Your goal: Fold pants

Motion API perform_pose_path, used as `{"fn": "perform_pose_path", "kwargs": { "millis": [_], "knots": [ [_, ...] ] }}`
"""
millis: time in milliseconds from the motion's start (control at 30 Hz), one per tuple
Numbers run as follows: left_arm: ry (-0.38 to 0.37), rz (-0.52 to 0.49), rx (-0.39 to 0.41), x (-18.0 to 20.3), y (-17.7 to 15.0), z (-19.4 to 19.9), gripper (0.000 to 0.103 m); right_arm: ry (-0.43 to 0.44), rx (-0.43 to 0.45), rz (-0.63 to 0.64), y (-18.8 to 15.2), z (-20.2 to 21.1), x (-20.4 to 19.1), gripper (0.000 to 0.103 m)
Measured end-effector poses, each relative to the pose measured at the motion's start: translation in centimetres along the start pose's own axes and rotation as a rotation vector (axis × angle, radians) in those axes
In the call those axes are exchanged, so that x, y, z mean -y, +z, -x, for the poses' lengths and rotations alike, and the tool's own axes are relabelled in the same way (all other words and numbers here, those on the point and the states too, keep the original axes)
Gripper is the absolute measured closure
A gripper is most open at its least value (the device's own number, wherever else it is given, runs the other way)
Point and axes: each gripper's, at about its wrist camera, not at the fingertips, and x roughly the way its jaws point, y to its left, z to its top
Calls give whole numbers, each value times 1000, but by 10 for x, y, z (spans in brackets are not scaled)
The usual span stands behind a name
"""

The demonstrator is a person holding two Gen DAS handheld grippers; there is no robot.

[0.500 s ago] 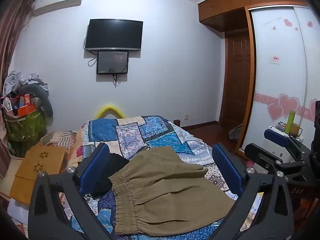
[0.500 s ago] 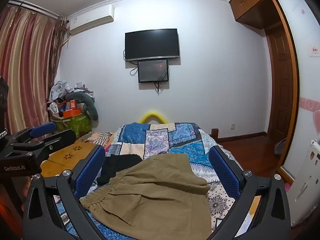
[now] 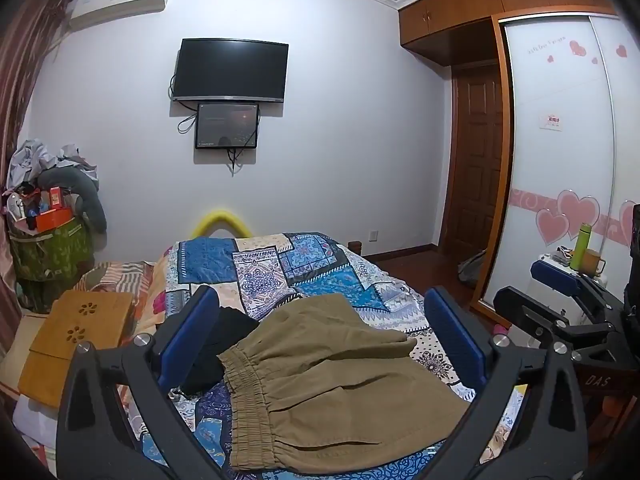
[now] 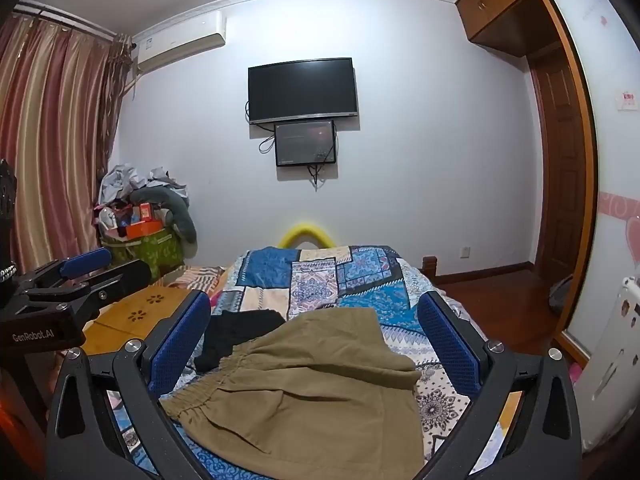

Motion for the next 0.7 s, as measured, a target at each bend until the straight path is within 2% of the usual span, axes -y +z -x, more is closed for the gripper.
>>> {"fn": "perform_pose_path", "kwargs": {
  "millis": [700],
  "knots": [
    [6, 0, 0, -3, 6, -1, 0, 1, 3, -6, 1, 2, 0, 0]
  ]
}}
